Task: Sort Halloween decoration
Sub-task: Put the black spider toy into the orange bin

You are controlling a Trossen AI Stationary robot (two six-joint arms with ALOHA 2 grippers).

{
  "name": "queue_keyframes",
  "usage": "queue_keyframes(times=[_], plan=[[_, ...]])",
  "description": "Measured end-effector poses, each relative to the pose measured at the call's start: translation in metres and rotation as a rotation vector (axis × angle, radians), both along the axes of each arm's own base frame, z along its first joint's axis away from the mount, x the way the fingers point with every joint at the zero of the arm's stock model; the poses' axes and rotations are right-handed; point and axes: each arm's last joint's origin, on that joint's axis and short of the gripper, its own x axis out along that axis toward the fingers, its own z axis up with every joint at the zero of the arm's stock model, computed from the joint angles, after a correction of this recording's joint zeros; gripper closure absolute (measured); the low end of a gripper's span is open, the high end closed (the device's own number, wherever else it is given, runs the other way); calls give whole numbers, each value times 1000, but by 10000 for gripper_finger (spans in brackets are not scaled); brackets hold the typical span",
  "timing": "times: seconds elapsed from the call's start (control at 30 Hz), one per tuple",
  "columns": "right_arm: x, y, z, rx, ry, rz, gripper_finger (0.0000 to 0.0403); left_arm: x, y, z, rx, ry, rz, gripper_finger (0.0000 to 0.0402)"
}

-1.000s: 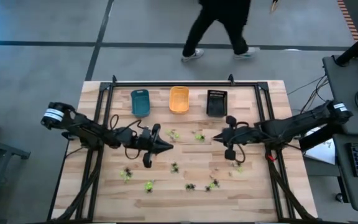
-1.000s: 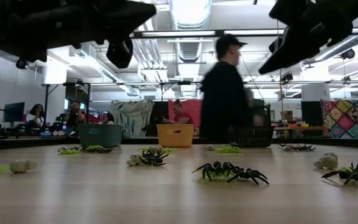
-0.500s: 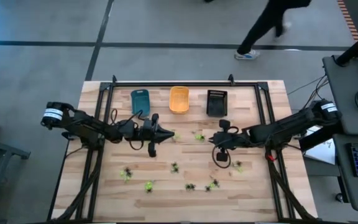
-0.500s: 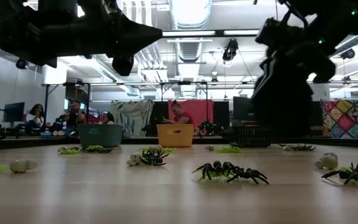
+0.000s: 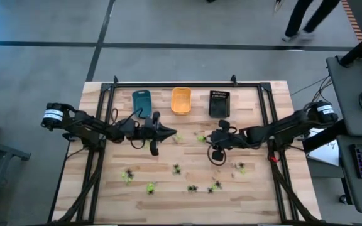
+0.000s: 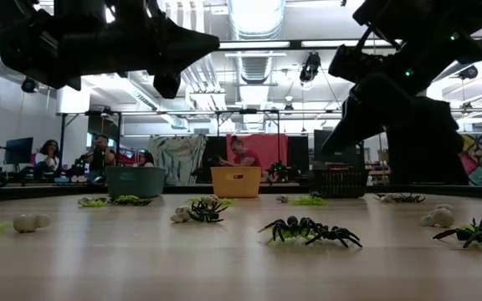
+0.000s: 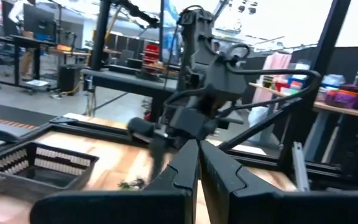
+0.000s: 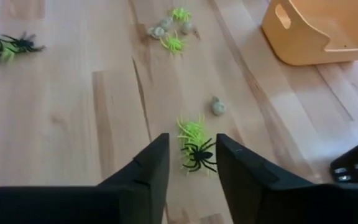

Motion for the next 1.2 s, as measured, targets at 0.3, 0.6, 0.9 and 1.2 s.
queue_keyframes(times=[0.3, 0.6, 0.9, 1.2], plan=[[2, -12, -13, 48, -25, 106, 235, 0, -1, 0, -11, -1, -7, 402], [-10, -21, -24, 15, -96, 100, 246, 0, -1, 0, 17, 0, 4, 402], [-25, -23, -37, 1, -174, 51, 251, 0, 1, 0, 87, 1, 23, 402], [-37, -26, -47, 46, -196, -66, 261, 0, 1, -5, 90, 51, 23, 402]])
